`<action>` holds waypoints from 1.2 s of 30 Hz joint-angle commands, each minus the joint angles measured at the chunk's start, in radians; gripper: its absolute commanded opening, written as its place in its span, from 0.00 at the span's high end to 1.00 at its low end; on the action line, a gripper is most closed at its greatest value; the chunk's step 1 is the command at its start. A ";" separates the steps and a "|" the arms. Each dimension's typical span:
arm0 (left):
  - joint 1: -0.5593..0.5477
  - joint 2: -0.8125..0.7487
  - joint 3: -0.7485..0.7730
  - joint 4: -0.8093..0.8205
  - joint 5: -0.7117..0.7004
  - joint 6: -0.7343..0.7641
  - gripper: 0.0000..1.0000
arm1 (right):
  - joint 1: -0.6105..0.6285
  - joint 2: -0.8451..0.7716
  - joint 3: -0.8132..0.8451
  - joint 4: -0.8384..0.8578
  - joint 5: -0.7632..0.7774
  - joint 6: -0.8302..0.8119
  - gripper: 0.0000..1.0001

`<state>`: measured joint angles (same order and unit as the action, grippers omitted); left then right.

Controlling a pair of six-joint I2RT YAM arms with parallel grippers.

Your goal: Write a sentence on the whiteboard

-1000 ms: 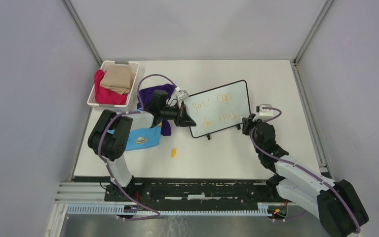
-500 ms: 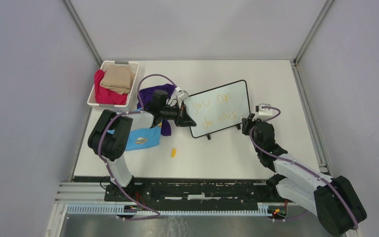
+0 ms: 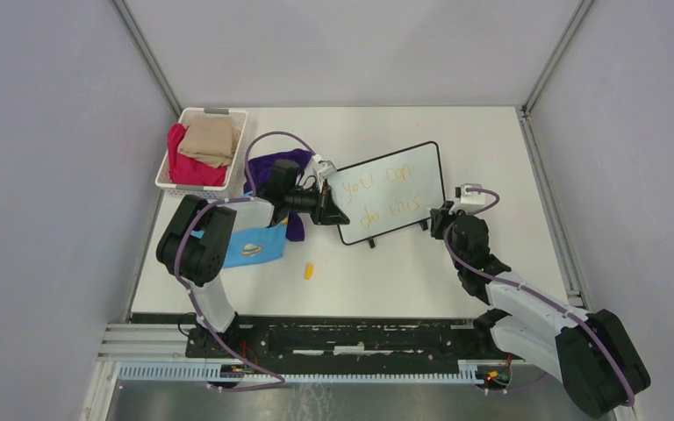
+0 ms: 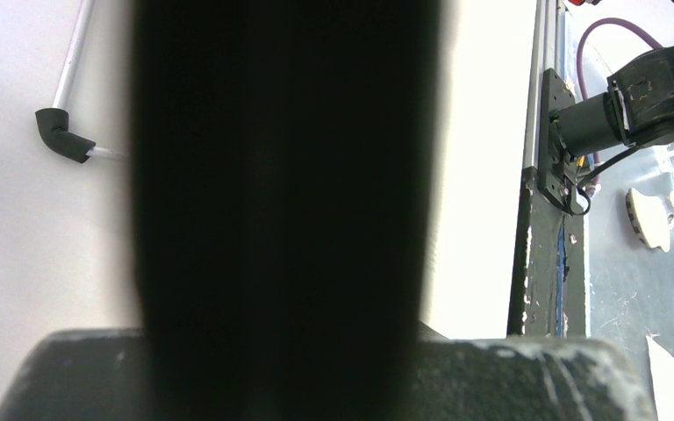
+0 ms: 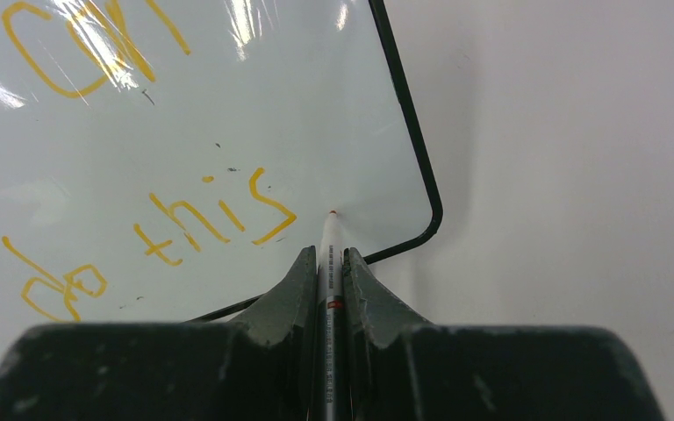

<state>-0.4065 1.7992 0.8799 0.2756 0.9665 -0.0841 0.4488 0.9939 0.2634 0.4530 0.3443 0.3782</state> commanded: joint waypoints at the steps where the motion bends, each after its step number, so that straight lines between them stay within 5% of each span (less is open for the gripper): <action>1: -0.031 0.061 -0.029 -0.173 -0.145 0.078 0.98 | -0.009 0.007 0.000 0.036 -0.002 0.013 1.00; 36: -0.034 0.060 -0.024 -0.179 -0.157 0.078 0.98 | -0.010 0.006 0.025 -0.042 0.016 0.013 1.00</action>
<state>-0.4076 1.7992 0.8833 0.2710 0.9627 -0.0837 0.4454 0.9939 0.2649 0.4435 0.3447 0.3820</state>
